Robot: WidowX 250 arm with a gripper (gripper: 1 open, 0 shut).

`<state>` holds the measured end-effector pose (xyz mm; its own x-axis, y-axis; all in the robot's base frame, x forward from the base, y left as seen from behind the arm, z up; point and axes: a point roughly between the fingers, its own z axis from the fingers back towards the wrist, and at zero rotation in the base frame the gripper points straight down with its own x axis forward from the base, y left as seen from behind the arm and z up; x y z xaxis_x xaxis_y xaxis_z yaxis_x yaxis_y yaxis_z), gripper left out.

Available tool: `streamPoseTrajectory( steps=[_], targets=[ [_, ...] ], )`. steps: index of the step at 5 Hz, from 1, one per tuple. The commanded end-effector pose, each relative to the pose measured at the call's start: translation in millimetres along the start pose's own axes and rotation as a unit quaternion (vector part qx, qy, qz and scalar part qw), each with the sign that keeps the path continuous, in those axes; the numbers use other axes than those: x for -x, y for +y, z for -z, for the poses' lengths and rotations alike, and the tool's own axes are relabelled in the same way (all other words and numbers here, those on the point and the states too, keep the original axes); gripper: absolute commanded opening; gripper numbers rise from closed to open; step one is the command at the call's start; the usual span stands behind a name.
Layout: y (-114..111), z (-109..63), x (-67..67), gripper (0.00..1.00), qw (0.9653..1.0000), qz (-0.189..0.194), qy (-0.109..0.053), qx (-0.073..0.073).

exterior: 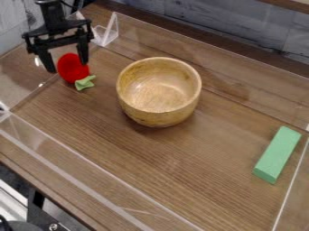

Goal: Move the red fruit to the right side of the table

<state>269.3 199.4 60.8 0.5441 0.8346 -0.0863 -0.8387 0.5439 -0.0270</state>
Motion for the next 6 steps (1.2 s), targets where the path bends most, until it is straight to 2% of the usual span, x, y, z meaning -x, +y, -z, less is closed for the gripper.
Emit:
streamPoseTrajectory(
  steps=[1, 6],
  targets=[
    [0, -11.3, -15.5, 1.00, 0.9995, -0.010, -0.029, 0.006],
    [-10, -0.7, -24.5, 1.00, 0.9994, -0.015, -0.031, 0.002]
  ],
)
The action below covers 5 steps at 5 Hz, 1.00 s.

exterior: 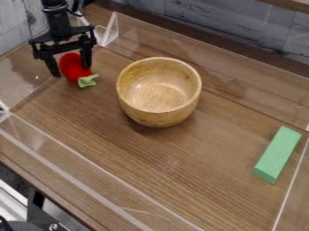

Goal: Move the red fruit to the right side of the table

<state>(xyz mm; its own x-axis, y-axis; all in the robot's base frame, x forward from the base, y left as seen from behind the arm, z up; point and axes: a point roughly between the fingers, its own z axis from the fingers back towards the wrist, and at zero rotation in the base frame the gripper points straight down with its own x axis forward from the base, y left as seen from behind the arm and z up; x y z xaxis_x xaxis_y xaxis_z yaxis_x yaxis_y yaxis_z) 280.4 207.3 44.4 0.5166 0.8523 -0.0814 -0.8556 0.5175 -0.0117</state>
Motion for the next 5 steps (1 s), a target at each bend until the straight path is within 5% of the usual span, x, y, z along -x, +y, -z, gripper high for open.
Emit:
streamPoseTrajectory(
  steps=[1, 4, 5],
  targets=[
    [-7.1, -14.9, -11.8, 1.00, 0.9996, -0.001, -0.029, 0.008],
    [-8.7, -12.9, -14.3, 1.00, 0.9995, -0.012, -0.027, 0.007],
    [-9.1, -19.3, -13.3, 0.00, 0.9996, -0.012, -0.025, 0.010]
  ],
)
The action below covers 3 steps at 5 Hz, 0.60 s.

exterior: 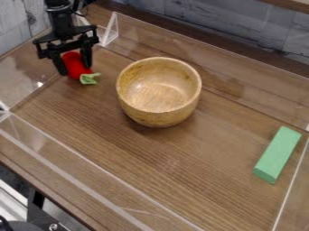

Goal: Move the red fruit to the right side of the table

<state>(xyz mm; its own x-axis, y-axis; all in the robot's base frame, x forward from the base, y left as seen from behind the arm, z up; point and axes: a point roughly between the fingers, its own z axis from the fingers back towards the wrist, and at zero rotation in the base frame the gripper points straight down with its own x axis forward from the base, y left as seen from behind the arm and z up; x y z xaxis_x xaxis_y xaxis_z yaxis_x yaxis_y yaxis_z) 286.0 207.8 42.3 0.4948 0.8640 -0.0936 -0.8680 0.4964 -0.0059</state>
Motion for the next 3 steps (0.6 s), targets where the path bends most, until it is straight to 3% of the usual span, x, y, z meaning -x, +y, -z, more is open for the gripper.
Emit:
streamPoseTrajectory(
  steps=[1, 3],
  targets=[
    [-8, -45.1, -5.2, 0.00, 0.9993, 0.004, -0.020, 0.032],
    [-19, -85.7, 17.5, 0.00, 0.9981, 0.032, -0.001, 0.053]
  ],
)
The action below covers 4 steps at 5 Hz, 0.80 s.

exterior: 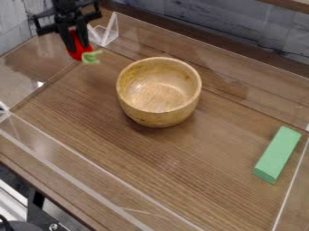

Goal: Move the red fruit to the right side of the table

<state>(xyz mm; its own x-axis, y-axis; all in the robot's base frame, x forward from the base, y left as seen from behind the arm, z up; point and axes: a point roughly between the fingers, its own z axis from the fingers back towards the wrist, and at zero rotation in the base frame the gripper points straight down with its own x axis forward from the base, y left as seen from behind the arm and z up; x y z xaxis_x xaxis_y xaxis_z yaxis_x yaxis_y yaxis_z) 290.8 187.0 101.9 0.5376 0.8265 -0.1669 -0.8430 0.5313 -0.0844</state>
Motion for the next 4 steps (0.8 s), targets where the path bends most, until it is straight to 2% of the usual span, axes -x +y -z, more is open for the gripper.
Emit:
streamPoseTrajectory(
  steps=[1, 2, 4],
  targets=[
    [-22, -31.8, 22.1, 0.00, 0.9977, 0.061, -0.029, 0.011],
    [-36, -28.7, 47.9, 0.00, 0.9934, 0.112, -0.021, 0.004],
    [-59, -27.2, 96.2, 0.00, 0.9829, 0.184, -0.007, -0.004]
  ],
)
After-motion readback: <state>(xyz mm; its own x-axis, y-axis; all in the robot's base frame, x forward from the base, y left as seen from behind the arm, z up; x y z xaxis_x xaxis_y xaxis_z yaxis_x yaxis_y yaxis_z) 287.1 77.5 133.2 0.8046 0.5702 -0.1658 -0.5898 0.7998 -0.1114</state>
